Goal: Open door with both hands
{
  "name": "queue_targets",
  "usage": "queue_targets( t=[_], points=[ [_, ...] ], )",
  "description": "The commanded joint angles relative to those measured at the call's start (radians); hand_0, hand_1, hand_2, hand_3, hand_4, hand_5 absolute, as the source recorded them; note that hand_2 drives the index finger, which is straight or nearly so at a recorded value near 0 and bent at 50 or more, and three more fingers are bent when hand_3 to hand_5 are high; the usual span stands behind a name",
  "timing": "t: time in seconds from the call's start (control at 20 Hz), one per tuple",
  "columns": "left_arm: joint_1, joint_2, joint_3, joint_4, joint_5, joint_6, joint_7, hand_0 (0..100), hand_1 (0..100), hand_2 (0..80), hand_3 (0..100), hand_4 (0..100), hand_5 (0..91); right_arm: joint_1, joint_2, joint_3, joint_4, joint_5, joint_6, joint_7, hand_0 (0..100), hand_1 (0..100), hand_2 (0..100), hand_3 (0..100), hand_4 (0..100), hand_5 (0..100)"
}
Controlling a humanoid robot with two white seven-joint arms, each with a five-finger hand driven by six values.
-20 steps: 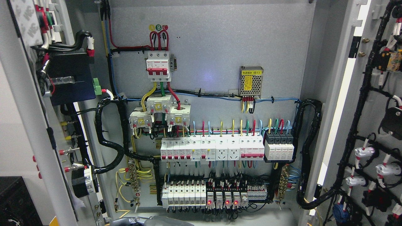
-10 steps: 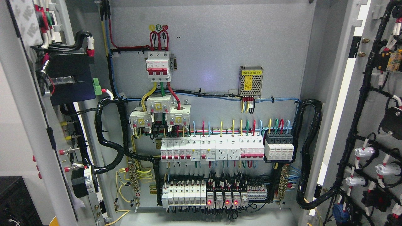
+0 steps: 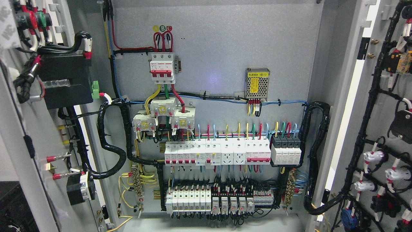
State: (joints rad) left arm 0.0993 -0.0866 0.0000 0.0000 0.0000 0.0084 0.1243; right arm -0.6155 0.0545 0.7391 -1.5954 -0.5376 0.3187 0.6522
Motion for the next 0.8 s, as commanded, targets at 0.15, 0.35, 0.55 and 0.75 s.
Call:
queue_targets(
  t=[0.15,0.35,0.55,0.75],
  points=[
    [0.028,0.037,-0.011,-0.087,0.012,0.001,0.0,0,0,0.0,0,0,0.0,-0.035,0.088,0.045,0.094,0.001,0.0,0.0,19,0,0,0,0,0],
    [0.091,0.054,-0.023,-0.25,0.012,0.001,0.0,0,0,0.0,0,0,0.0,-0.043,0.094,0.062,0.097,0.001,0.0,0.0,19,0,0,0,0,0],
    [0.14,0.07,-0.127,-0.388,0.012,-0.001,0.0,0,0,0.0,0,0,0.0,-0.035,0.082,0.048,0.091,-0.001,-0.001,0.001,19,0,0,0,0,0],
    [0.19,0.088,-0.187,-0.556,0.012,-0.001,0.0,0,0,0.0,0,0,0.0,-0.032,0.053,-0.006,0.086,-0.001,-0.006,0.001,19,0,0,0,0,0]
  ],
)
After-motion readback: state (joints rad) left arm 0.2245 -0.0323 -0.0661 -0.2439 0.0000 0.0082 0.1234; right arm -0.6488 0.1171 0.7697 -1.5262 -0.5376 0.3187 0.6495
